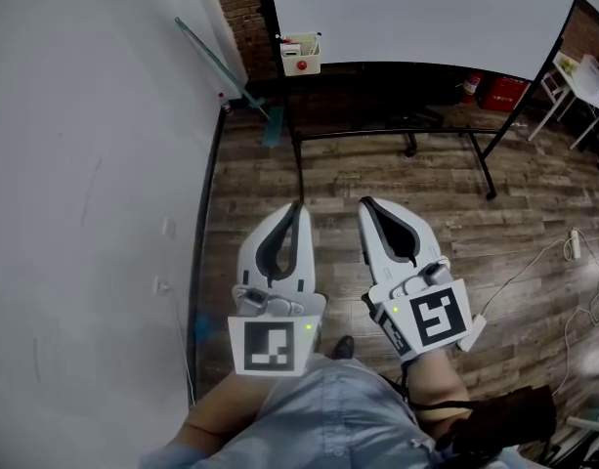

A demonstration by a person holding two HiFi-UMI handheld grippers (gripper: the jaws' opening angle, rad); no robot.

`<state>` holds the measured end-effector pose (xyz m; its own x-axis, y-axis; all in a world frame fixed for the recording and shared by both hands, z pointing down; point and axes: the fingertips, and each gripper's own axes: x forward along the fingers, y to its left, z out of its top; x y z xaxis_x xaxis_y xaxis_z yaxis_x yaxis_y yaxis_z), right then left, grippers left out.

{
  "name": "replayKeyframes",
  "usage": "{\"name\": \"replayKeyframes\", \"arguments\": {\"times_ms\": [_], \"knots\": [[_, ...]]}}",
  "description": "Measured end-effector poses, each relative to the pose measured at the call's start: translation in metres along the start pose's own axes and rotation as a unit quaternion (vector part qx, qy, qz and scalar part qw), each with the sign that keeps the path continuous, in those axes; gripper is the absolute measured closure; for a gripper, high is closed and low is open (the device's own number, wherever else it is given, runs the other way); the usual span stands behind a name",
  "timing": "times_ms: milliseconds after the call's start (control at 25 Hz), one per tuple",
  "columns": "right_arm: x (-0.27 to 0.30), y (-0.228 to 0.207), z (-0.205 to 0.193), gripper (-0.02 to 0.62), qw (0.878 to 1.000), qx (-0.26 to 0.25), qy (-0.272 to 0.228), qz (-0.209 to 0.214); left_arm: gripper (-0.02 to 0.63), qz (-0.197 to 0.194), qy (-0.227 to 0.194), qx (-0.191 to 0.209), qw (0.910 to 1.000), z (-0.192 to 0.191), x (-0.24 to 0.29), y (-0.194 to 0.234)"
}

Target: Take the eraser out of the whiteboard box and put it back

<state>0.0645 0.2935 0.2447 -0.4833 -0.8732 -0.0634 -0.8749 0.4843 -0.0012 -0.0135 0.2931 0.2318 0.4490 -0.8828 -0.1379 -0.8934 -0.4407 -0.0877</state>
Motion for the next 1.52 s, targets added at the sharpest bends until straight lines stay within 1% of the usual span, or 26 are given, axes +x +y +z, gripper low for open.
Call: {"name": "replayKeyframes", "arguments": {"times_ms": [80, 280, 560, 760, 920, 1040, 1160, 1280, 1520], "knots": [[0.015, -0.008, -0.002, 0.594, 1.0, -0.001, 0.002, -0.006, 0.601, -0.006, -0.005, -0.009, 0.9999, -0.004, 0.015, 0.009], [0.063, -0.023, 0.001, 0.594, 1.0, -0.006, 0.004, -0.018, 0.601, -0.018, -0.013, -0.016, 0.9996, -0.007, 0.055, 0.039], [0.138, -0.022, 0.004, 0.594, 1.0, -0.017, 0.006, -0.019, 0.601, -0.019, -0.026, -0.023, 0.9992, -0.01, 0.096, 0.098], [0.178, -0.023, 0.007, 0.594, 0.999, -0.026, 0.011, -0.031, 0.601, -0.03, -0.025, -0.033, 0.9987, -0.015, 0.117, 0.127], [0.194, -0.026, 0.011, 0.594, 0.999, -0.028, 0.011, -0.041, 0.601, -0.042, -0.019, -0.036, 0.9983, -0.02, 0.129, 0.138], [0.201, -0.029, 0.009, 0.594, 0.998, -0.028, 0.017, -0.044, 0.601, -0.046, -0.012, -0.044, 0.9979, -0.026, 0.135, 0.141], [0.206, -0.035, 0.005, 0.594, 0.998, -0.026, 0.019, -0.049, 0.601, -0.053, -0.007, -0.043, 0.9977, -0.032, 0.143, 0.142], [0.212, -0.043, 0.003, 0.594, 0.998, -0.025, 0.02, -0.051, 0.601, -0.052, -0.004, -0.047, 0.9975, -0.037, 0.152, 0.142], [0.231, -0.065, 0.002, 0.594, 0.998, -0.029, 0.011, -0.046, 0.601, -0.043, -0.001, -0.041, 0.9982, -0.046, 0.179, 0.147]]}}
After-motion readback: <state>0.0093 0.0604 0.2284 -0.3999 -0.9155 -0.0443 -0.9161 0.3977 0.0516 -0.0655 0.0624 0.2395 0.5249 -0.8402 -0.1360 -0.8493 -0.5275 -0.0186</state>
